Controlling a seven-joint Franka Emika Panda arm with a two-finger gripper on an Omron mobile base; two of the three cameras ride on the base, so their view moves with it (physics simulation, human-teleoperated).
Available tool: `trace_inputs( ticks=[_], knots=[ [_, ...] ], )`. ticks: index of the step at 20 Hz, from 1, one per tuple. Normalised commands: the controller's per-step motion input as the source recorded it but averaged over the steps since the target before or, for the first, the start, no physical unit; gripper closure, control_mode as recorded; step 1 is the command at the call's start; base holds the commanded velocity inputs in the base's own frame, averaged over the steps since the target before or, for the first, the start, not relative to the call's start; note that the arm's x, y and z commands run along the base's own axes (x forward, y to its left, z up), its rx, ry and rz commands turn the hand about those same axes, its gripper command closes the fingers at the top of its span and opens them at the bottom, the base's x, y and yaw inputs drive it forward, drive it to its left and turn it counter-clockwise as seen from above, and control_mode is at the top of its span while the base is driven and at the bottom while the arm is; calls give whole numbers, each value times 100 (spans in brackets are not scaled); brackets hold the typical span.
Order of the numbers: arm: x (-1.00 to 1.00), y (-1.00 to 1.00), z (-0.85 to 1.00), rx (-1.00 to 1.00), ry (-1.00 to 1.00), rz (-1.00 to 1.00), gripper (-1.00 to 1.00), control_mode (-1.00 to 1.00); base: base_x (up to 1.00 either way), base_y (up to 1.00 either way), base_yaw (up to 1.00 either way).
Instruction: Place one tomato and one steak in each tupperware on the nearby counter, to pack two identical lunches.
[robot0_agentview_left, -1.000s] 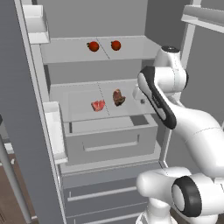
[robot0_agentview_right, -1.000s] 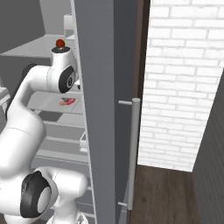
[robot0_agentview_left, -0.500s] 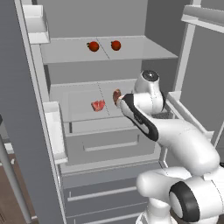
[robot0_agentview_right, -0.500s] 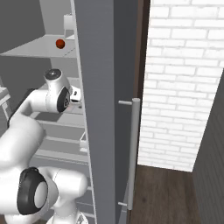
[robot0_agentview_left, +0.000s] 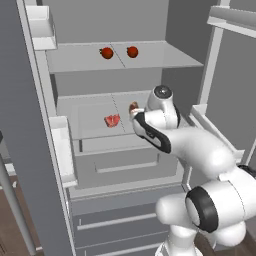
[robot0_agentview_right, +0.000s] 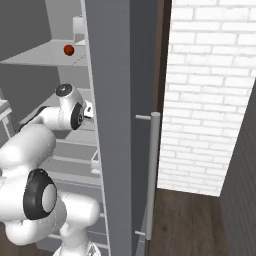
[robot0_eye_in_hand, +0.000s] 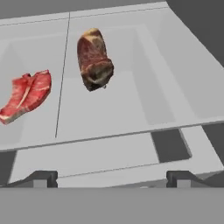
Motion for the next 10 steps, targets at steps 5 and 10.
trace_inputs(
  ticks=[5,10],
  knots=[
    [54,0,-8,9,1,-4,-100,-100,0,0,0],
    [49,0,-20,1,6,0,-100,-100,0,0,0]
  ],
)
